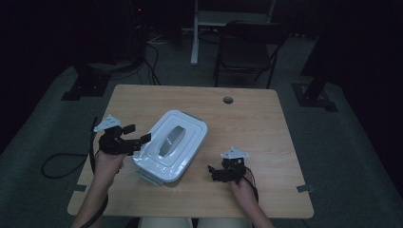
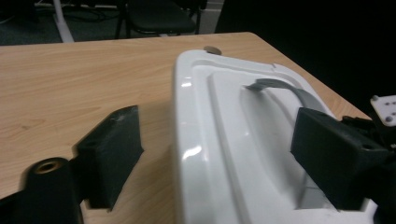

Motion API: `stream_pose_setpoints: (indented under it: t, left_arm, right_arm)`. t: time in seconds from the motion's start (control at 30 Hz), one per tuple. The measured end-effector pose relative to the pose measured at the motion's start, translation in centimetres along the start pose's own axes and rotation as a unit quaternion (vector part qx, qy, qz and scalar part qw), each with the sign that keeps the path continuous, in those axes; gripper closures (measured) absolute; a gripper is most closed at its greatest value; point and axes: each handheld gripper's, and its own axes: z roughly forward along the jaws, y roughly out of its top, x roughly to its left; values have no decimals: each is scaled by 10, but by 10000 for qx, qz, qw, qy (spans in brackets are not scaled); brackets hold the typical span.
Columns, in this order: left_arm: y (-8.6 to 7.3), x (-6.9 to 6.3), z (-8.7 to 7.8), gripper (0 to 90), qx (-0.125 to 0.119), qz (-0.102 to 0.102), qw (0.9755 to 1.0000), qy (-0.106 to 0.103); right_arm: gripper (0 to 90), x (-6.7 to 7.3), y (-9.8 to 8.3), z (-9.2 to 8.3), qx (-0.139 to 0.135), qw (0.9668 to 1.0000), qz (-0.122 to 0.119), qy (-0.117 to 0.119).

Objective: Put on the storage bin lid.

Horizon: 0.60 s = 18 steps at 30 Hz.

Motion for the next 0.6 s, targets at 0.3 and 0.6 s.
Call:
stream_pose_setpoints:
  t: [0.3,0.6]
  left_arm:
    - [-13,29,4,16,-22,-109,9986,521]
    - [-31,49,21,16,-266,121,9879,1522]
  right_arm:
    - [125,1,-2,2,56,10000,25,6]
    - [125,1,-2,1,41,10000,45,21]
